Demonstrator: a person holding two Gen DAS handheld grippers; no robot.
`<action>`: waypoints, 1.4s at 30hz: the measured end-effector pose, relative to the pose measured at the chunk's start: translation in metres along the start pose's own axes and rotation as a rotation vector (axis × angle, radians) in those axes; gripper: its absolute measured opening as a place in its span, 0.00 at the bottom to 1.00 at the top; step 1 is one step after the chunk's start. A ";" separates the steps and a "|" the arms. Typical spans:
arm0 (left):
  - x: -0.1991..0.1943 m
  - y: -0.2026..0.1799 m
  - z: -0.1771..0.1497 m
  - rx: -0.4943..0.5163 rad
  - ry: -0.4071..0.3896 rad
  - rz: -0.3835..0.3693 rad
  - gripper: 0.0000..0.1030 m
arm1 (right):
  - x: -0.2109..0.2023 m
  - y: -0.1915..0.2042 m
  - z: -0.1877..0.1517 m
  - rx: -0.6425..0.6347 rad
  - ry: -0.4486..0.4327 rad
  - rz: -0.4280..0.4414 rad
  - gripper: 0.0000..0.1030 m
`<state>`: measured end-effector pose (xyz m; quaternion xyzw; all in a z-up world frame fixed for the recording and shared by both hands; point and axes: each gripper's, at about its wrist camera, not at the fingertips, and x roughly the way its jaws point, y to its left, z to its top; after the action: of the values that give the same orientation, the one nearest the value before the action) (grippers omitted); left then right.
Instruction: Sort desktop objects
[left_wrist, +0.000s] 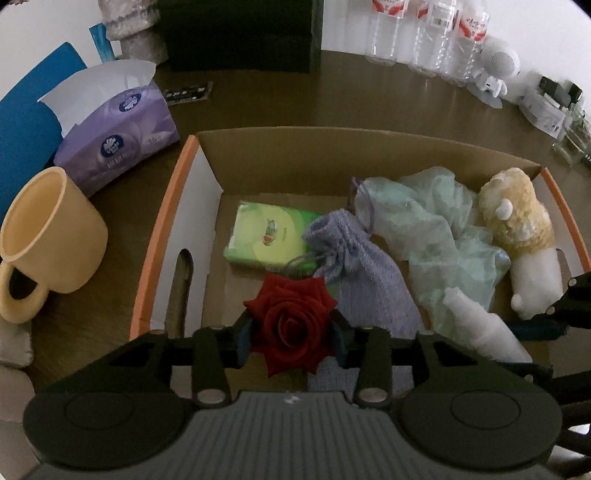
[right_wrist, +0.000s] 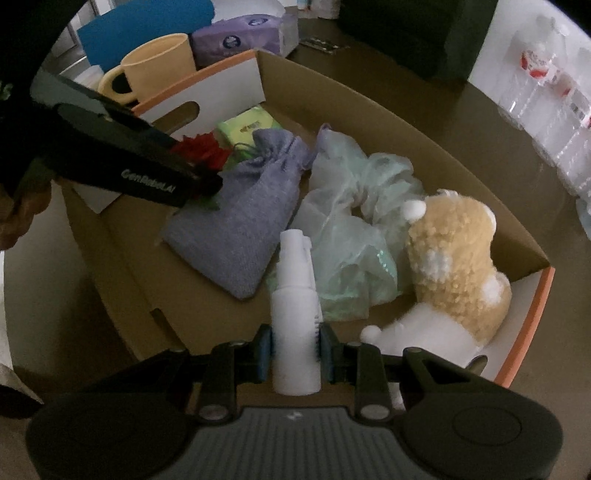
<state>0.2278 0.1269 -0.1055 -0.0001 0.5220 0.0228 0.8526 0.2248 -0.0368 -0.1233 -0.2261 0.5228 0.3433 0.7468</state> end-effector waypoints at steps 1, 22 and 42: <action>0.001 0.000 0.000 0.000 0.005 0.001 0.51 | 0.000 -0.001 0.000 0.005 0.000 0.001 0.26; -0.067 -0.004 -0.018 -0.045 -0.115 0.013 1.00 | -0.071 0.014 -0.012 0.091 -0.154 -0.017 0.72; -0.151 -0.024 -0.065 -0.094 -0.226 -0.061 1.00 | -0.155 0.043 -0.077 0.336 -0.316 -0.038 0.94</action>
<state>0.1018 0.0960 -0.0012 -0.0536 0.4207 0.0211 0.9054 0.1109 -0.1053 -0.0048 -0.0516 0.4448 0.2686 0.8528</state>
